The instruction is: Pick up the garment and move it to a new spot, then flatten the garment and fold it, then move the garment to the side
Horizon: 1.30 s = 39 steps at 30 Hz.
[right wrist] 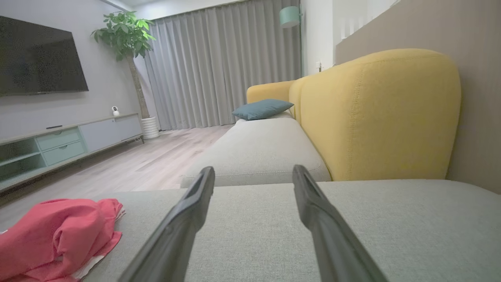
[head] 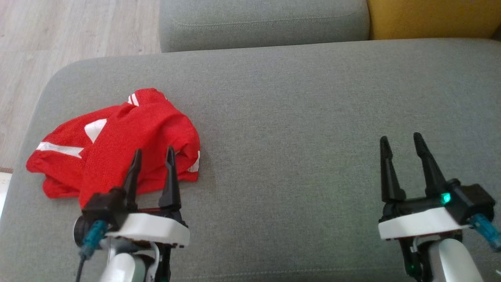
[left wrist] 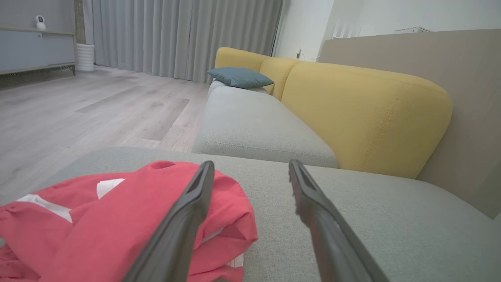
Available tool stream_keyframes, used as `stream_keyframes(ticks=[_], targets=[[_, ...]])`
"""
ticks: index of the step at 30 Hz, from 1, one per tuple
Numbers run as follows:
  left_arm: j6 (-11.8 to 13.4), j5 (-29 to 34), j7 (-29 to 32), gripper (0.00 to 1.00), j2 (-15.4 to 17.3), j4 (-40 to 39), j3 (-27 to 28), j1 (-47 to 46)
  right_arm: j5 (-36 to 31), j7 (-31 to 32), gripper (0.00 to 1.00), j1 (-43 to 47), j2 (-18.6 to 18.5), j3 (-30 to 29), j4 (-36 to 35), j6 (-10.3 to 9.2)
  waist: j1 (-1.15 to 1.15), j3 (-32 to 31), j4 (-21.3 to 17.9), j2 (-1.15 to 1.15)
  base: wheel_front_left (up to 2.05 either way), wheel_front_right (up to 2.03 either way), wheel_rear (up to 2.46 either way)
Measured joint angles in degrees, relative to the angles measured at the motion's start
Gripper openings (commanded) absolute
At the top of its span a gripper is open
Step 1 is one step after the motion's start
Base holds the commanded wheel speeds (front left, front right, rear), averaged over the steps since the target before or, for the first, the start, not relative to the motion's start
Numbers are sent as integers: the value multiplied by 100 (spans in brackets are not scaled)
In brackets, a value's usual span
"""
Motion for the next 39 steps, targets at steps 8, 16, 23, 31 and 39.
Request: stream_keyframes(ticks=[8,16,23,31,39], targets=[[335,416,-115,100,101,-190,-229,-9,-334,-146,100,-1,-1,63,-111,0,0,22,22,0,0,0,0],[56,305,-269,100,-56,-378,69,5,424,-275,100,-1,-3,11,-101,0,0,42,38,0,0,0,0],[-328,259,-369,100,-100,-401,320,37,1028,-391,100,-1,-5,7,15,0,0,49,15,0,0,0,0],[-382,323,-403,100,-108,-123,272,63,1354,-393,100,9,-5,38,302,0,0,31,-27,0,0,0,0],[-366,325,-403,100,-109,-67,256,77,1355,-393,100,9,-5,52,322,0,0,41,-36,0,0,0,0]])
